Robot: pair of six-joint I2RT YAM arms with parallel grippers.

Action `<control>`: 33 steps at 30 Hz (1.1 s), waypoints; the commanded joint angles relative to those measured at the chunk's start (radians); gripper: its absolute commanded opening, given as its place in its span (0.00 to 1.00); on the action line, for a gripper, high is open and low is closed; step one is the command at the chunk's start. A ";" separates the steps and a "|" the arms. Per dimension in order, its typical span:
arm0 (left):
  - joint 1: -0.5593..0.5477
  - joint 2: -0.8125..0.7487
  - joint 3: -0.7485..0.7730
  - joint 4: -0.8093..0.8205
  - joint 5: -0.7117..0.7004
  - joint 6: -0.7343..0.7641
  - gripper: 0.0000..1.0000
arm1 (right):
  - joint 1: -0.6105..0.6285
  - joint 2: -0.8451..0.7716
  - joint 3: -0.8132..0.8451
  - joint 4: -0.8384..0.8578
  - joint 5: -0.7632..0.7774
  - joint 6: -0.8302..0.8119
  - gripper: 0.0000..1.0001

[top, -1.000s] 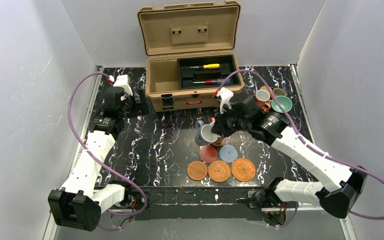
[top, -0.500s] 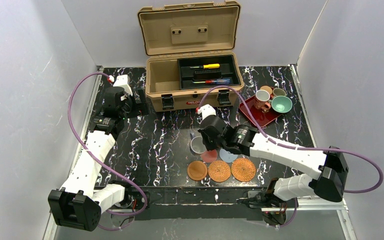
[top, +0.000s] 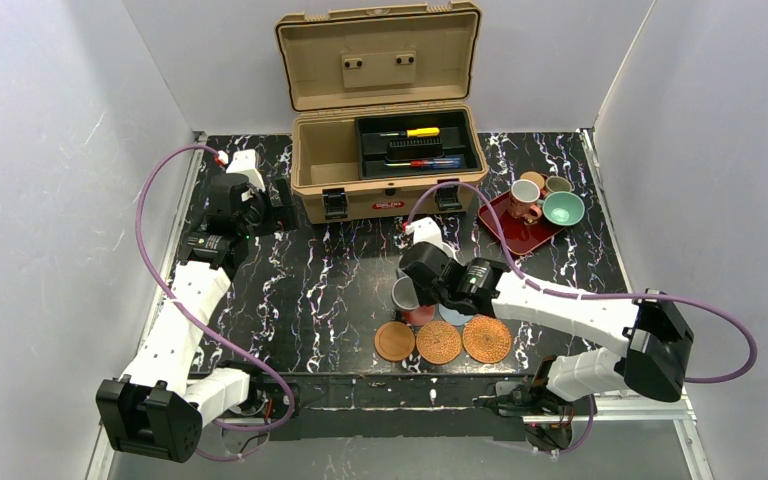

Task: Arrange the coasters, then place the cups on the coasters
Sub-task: Place the cup on the coaster.

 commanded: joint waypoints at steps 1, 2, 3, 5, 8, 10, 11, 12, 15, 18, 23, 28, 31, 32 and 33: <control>-0.007 0.003 -0.007 0.000 -0.013 0.012 0.99 | 0.001 -0.022 -0.029 0.042 0.060 0.063 0.01; -0.007 0.004 -0.006 0.000 -0.013 0.012 0.99 | 0.001 -0.025 -0.038 0.048 0.059 0.068 0.01; -0.007 0.005 -0.007 0.000 -0.013 0.012 0.99 | 0.001 -0.026 -0.044 0.050 0.057 0.076 0.01; -0.007 0.007 -0.006 0.000 -0.013 0.011 0.99 | 0.001 -0.026 -0.053 0.050 0.061 0.087 0.01; -0.007 0.010 -0.007 0.000 -0.012 0.011 0.99 | 0.001 -0.028 -0.064 0.049 0.071 0.102 0.01; -0.007 0.009 -0.008 0.000 -0.013 0.012 0.99 | 0.001 -0.029 -0.067 0.049 0.075 0.109 0.01; -0.007 0.010 -0.007 0.000 -0.013 0.012 0.99 | 0.001 -0.027 -0.070 0.049 0.074 0.113 0.01; -0.007 0.011 -0.007 0.000 -0.013 0.012 0.99 | 0.001 -0.025 -0.070 0.048 0.076 0.119 0.01; -0.007 0.012 -0.008 0.000 -0.013 0.012 0.99 | 0.001 -0.016 -0.071 0.040 0.079 0.131 0.01; -0.007 0.012 -0.007 0.000 -0.013 0.012 0.99 | 0.001 -0.005 -0.068 0.030 0.081 0.143 0.01; -0.007 0.011 -0.007 0.000 -0.012 0.012 0.99 | 0.001 0.011 -0.059 0.007 0.094 0.158 0.01; -0.007 0.012 -0.008 0.000 -0.012 0.012 0.99 | 0.001 0.022 -0.056 -0.004 0.102 0.169 0.01; -0.007 0.013 -0.007 0.000 -0.012 0.012 0.99 | 0.001 0.026 -0.057 -0.006 0.105 0.174 0.01; -0.007 0.013 -0.007 0.000 -0.011 0.012 0.99 | 0.002 0.029 -0.057 -0.007 0.105 0.175 0.01; -0.007 0.014 -0.007 0.000 -0.011 0.012 0.99 | 0.001 0.030 -0.057 -0.008 0.108 0.178 0.01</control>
